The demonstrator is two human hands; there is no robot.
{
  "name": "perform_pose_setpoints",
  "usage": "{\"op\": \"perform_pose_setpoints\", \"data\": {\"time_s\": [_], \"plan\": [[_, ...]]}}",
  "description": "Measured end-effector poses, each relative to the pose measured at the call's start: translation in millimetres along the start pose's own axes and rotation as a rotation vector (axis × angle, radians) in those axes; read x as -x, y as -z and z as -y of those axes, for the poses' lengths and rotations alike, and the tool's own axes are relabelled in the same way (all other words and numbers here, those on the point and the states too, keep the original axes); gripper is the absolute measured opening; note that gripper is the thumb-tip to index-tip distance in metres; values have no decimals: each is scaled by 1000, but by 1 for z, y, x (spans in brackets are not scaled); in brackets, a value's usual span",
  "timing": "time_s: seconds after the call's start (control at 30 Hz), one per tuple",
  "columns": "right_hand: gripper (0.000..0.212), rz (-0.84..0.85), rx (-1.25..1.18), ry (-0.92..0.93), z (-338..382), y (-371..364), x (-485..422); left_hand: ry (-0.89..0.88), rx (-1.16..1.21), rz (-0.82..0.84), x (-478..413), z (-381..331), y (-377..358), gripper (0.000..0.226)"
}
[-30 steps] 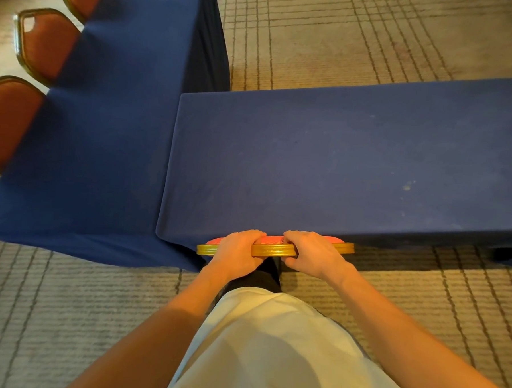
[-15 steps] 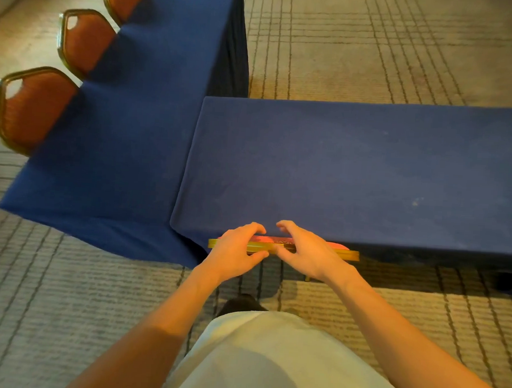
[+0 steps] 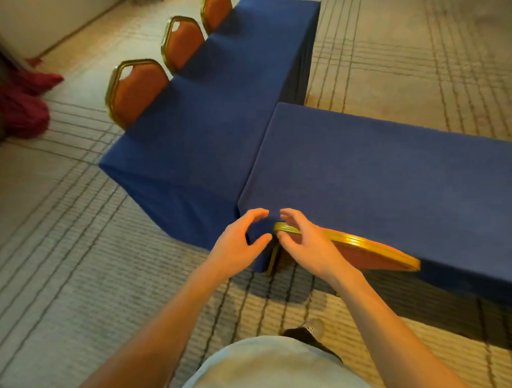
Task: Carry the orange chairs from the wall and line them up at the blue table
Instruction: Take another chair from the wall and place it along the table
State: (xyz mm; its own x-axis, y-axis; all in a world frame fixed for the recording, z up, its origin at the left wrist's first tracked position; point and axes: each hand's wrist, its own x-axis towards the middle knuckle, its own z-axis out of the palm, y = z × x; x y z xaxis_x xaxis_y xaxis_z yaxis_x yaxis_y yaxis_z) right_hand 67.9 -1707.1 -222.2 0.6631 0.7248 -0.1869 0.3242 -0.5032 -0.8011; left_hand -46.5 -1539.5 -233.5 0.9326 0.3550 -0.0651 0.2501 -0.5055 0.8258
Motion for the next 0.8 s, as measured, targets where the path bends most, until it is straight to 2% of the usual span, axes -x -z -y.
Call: {"op": "perform_pose_setpoints", "data": {"time_s": [0.37,0.57,0.8], "plan": [[49,224,-107,157,132,-131,17,164,268,-349,144,60,109,46],[46,325,-180,219,181,-171,-1,251,596,-586,169,79,159,41],[40,382,-381,282,233,-223,-65,330,699,-735,167,105,217,41]]}}
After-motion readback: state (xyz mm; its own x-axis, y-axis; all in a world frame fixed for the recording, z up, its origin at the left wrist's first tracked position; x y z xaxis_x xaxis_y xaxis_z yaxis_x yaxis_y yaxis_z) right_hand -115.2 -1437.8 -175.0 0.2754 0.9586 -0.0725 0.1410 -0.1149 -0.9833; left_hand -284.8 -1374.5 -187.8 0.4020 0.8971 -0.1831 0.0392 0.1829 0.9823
